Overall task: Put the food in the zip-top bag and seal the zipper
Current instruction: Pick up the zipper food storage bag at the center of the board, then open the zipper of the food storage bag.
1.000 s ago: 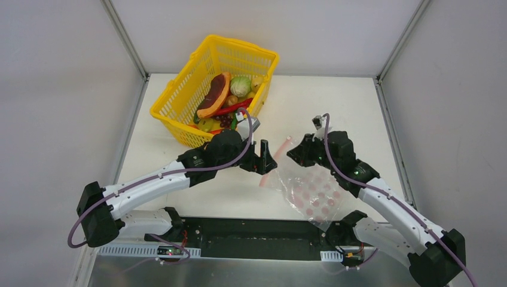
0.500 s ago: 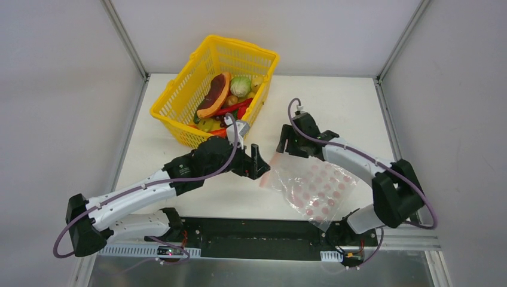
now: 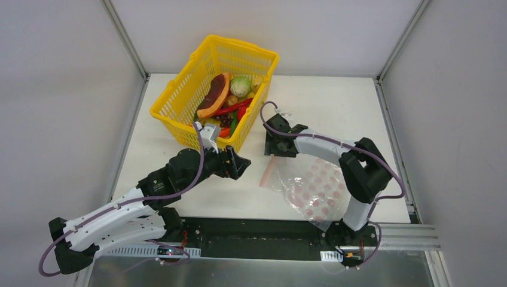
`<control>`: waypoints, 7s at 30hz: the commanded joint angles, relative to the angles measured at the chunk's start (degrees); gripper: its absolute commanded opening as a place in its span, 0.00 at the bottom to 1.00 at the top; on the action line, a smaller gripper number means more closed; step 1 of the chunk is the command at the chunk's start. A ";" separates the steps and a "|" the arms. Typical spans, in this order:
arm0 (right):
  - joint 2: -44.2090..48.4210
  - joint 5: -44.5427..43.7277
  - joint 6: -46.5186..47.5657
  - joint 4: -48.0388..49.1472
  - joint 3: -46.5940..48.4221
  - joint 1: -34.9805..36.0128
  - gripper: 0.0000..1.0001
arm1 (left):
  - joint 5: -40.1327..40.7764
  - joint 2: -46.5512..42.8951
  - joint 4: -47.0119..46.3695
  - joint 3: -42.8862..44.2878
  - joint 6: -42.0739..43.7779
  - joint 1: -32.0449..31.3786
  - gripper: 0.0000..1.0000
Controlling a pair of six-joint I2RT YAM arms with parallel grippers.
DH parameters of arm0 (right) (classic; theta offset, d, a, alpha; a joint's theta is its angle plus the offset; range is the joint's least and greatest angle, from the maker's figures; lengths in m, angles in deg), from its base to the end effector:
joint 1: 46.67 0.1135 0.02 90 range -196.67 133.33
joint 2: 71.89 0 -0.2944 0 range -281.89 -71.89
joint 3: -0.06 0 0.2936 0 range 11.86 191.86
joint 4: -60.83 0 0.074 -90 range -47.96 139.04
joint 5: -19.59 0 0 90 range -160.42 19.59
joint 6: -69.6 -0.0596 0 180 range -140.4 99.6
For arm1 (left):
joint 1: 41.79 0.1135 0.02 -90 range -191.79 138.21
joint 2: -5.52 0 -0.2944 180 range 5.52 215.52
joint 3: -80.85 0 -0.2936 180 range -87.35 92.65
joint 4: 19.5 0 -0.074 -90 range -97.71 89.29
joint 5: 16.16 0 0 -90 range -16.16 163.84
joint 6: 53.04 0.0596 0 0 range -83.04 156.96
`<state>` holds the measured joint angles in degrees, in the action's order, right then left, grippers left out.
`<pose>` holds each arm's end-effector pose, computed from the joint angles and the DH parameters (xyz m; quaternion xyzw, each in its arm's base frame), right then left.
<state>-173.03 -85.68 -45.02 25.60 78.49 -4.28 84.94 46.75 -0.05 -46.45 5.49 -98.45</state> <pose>0.3189 0.2699 0.1776 -0.1109 0.9468 0.0446 0.2987 0.1291 -0.1754 0.3475 0.1018 0.7468 -0.4018 0.5201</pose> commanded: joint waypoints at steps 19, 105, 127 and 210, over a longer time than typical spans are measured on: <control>-3.59 -6.91 0.71 0.79 0.25 2.08 0.13 | 3.62 -1.68 2.63 -0.83 0.88 -0.41 0.85; 57.44 13.25 -8.69 -9.01 -5.62 -2.20 0.53 | 16.33 45.43 27.85 52.87 19.42 -19.45 0.00; 57.57 18.14 -13.46 -0.18 -10.92 -2.22 0.43 | 19.47 46.27 27.76 52.35 18.69 -20.33 0.00; 57.11 8.97 -11.13 -4.97 -11.78 -2.17 0.27 | 23.37 45.75 27.84 49.20 17.21 -20.42 0.00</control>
<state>-117.69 -74.05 -56.56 21.40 64.83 -6.32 105.00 92.94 27.34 2.66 23.44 -118.34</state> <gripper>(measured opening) 0.290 0.010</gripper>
